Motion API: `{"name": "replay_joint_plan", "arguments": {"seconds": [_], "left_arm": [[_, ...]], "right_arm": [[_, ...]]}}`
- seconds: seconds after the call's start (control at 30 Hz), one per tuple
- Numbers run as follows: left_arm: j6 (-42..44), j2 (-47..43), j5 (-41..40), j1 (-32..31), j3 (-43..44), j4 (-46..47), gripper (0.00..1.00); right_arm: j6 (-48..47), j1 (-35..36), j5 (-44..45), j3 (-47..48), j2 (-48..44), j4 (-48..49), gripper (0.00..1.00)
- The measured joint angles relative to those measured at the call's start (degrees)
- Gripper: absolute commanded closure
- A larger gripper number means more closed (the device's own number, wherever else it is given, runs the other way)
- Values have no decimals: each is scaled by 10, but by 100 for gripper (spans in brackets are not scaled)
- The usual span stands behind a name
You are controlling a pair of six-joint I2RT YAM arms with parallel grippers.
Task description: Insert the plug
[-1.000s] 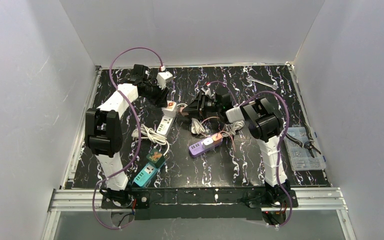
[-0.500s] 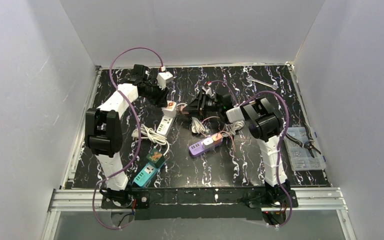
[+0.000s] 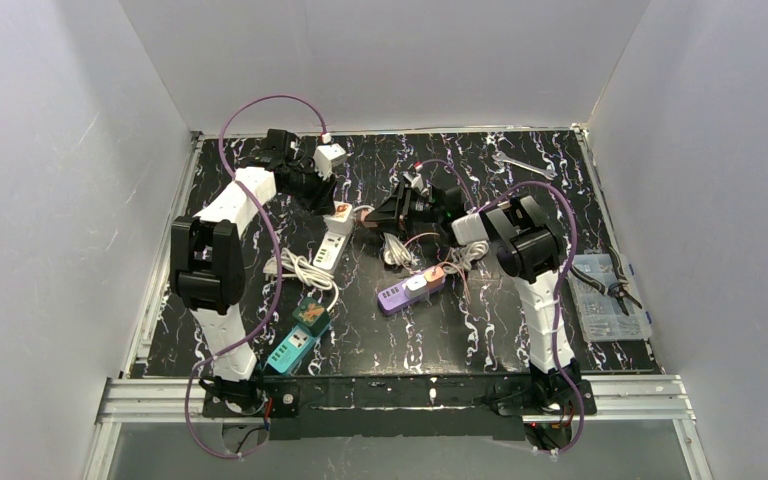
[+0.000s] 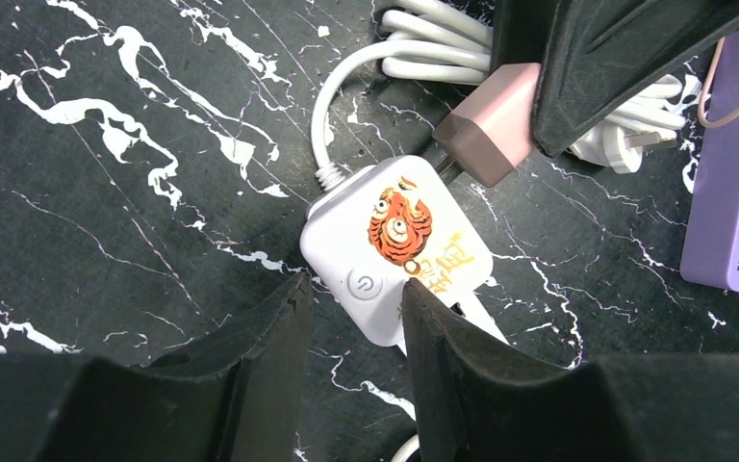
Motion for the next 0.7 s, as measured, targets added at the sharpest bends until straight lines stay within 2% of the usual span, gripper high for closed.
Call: {"name": "replay_joint_plan", "arguments": {"seconds": [0.7], "left_arm": [[17, 1, 7, 2, 0, -8, 70]], "right_arm": [[-71, 5, 2, 41, 1, -75, 99]]}}
